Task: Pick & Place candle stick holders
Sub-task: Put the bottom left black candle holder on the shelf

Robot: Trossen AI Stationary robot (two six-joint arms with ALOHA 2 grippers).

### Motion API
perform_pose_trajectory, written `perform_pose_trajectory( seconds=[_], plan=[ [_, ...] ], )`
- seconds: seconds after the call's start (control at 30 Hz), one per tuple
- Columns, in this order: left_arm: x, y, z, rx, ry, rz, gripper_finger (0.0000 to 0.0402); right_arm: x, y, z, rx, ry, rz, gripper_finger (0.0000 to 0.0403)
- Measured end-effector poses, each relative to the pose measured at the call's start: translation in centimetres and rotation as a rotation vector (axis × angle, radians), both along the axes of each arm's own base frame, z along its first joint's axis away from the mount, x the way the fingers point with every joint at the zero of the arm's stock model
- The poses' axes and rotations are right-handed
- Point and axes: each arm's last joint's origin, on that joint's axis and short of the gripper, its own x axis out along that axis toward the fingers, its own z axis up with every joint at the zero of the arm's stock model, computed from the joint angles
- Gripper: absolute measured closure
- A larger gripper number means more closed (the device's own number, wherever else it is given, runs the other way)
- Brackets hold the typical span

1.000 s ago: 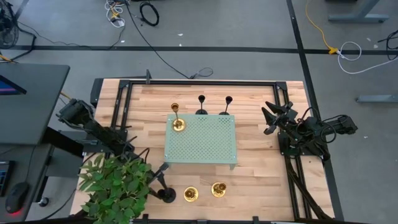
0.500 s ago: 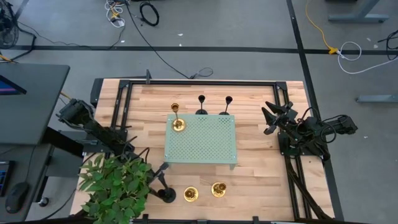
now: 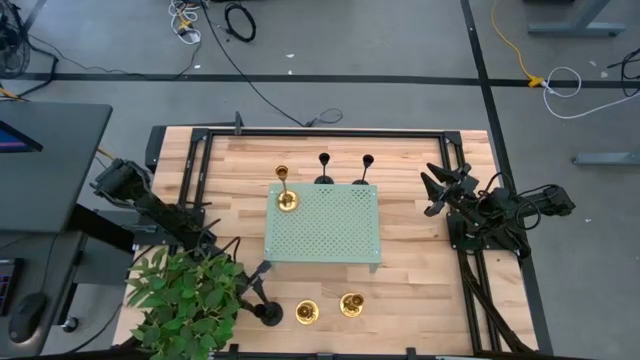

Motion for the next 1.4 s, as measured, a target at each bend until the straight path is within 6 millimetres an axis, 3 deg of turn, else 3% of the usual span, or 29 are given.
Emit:
perform_pose_trajectory(
  seconds=[0.47, 1.4],
  plan=[
    [-0.05, -0.04, -0.08, 0.036, -0.021, -0.025, 0.0363, 0.0, 0.0, 0.0, 0.0, 0.0, 0.0, 0.024],
    [0.1, 0.2, 0.56, -0.013, -0.048, 0.009, 0.0362, 0.0, 0.0, 0.0, 0.0, 0.0, 0.0, 0.024]
  ],
)
